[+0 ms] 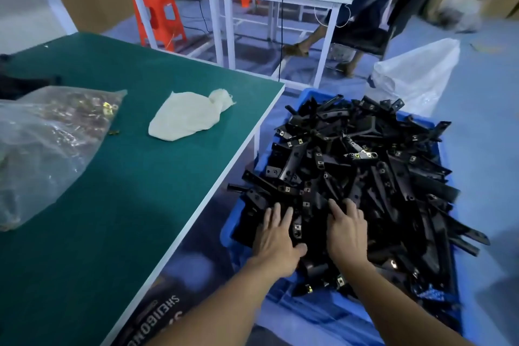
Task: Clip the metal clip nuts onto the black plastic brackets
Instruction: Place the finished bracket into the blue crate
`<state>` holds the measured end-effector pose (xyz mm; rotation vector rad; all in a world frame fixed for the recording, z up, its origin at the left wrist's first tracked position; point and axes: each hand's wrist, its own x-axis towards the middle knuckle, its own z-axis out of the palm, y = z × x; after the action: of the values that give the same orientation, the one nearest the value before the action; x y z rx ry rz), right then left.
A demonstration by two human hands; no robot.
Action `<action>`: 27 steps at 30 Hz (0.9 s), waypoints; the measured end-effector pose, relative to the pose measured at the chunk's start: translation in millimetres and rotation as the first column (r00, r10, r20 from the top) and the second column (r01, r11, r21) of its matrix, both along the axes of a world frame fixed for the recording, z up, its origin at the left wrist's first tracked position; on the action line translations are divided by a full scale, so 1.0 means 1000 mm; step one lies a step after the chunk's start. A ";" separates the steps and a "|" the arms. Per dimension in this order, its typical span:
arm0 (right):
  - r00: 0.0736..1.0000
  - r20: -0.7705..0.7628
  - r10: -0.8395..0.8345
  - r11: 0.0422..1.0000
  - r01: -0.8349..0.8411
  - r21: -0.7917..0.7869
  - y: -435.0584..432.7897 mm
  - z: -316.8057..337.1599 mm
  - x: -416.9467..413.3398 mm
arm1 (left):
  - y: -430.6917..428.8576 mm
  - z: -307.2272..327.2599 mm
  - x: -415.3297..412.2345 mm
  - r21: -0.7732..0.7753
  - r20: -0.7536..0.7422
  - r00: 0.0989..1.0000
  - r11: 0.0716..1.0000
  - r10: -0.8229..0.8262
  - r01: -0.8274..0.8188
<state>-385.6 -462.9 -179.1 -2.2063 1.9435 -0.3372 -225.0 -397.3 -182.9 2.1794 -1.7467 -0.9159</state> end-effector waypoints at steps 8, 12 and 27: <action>0.995 -0.097 0.012 1.000 -0.015 -0.028 -0.020 -0.020 0.015 | -0.017 -0.033 -0.002 0.053 0.031 0.999 0.998 0.030 -0.032; 0.991 -0.130 0.039 0.999 -0.039 0.005 -0.027 -0.019 0.014 | -0.019 -0.028 0.003 0.084 0.027 0.999 0.995 0.044 -0.046; 0.930 0.359 0.081 0.992 -0.111 0.061 0.050 0.028 0.076 | 0.008 0.030 0.039 -0.101 -0.116 0.974 0.974 0.193 -0.205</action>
<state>-309.6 -412.9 -151.1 -2.0122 1.6221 -0.5873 -186.0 -389.1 -152.7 2.1452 -1.4627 -0.8460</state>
